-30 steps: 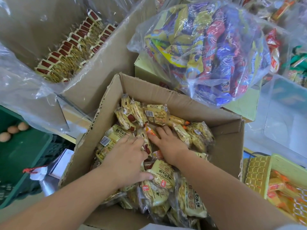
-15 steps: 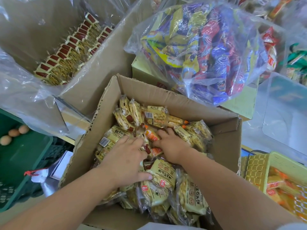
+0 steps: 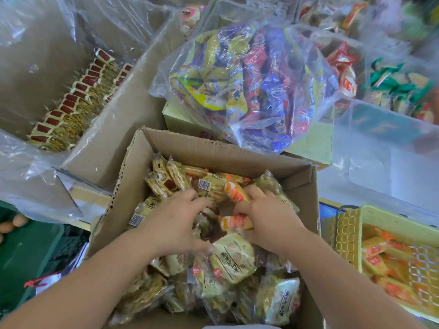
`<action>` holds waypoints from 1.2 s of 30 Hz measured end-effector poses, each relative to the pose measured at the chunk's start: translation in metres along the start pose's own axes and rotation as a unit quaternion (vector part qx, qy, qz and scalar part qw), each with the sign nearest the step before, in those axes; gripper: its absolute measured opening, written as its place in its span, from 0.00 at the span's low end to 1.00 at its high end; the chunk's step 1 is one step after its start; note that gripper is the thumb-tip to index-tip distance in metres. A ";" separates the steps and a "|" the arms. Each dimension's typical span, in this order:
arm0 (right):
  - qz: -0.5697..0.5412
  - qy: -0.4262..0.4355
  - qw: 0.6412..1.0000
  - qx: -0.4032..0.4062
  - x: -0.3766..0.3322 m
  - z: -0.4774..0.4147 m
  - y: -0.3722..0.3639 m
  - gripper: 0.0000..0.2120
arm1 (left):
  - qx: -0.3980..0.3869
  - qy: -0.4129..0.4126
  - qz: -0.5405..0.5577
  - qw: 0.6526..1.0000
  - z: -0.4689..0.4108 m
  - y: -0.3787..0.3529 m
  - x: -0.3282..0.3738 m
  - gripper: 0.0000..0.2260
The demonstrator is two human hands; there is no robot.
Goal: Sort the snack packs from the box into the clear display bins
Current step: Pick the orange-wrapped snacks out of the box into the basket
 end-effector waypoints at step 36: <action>-0.112 -0.014 0.944 0.309 0.051 0.053 -0.014 0.18 | 0.044 0.135 -0.075 0.987 -0.135 -0.039 0.015 0.29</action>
Point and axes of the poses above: each hand's wrist, its own z-axis away from the middle knuckle, its own y-axis out of the back of the hand, x = y × z, the point moved 2 cm from there along -z, towards the middle knuckle, and after that the axes turned 1 degree about -y, right-handed, at the moved point
